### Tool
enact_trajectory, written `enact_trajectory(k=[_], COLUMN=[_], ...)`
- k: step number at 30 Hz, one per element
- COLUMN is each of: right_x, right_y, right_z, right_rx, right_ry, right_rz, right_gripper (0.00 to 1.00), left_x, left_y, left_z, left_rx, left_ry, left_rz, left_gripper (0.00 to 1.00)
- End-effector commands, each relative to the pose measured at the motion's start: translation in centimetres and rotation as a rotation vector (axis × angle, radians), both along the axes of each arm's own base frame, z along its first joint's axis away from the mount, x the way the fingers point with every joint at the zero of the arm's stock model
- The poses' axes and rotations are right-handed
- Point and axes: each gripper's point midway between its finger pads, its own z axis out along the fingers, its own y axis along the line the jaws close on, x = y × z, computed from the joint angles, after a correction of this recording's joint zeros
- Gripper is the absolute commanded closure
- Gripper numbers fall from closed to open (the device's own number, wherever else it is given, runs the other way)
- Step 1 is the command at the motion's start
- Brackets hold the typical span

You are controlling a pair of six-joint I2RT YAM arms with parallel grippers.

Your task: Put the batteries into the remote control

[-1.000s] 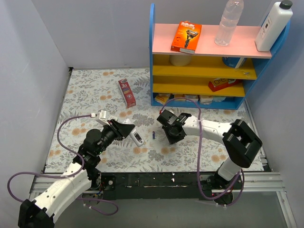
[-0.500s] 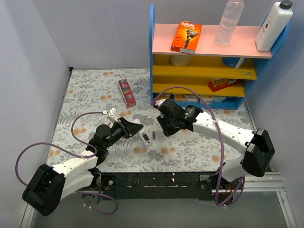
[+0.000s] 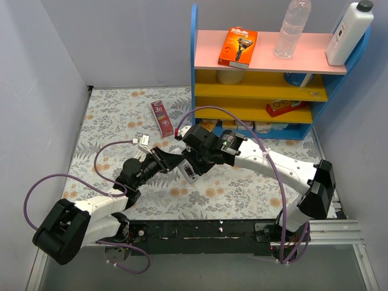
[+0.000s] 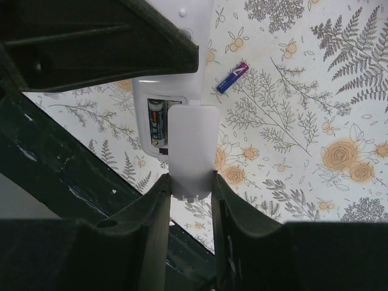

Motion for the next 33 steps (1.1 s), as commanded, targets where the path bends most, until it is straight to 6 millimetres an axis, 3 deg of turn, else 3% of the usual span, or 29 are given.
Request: enact_trajectory(k=[1, 18, 33], right_x=[-0.2, -1.1, -0.2], right_y=[-0.1, 1.2, 1.4], right_z=[0.7, 0.2, 0.0], right_rx=[-0.047, -0.082, -0.073], right_ry=[-0.001, 0.010, -0.023], right_rz=[0.015, 0.062, 0.015], right_gripper=[0.99, 0.99, 0.99], left_x=[0.3, 0.6, -0.1], left_y=[-0.3, -0.3, -0.7], left_z=[3.1, 3.5, 4.5], left_rx=[-0.067, -0.099, -0.120], left_ry=[-0.071, -0.044, -0.059], left_rz=[0.000, 0.013, -0.028], left_gripper=[1.00, 1.00, 1.00])
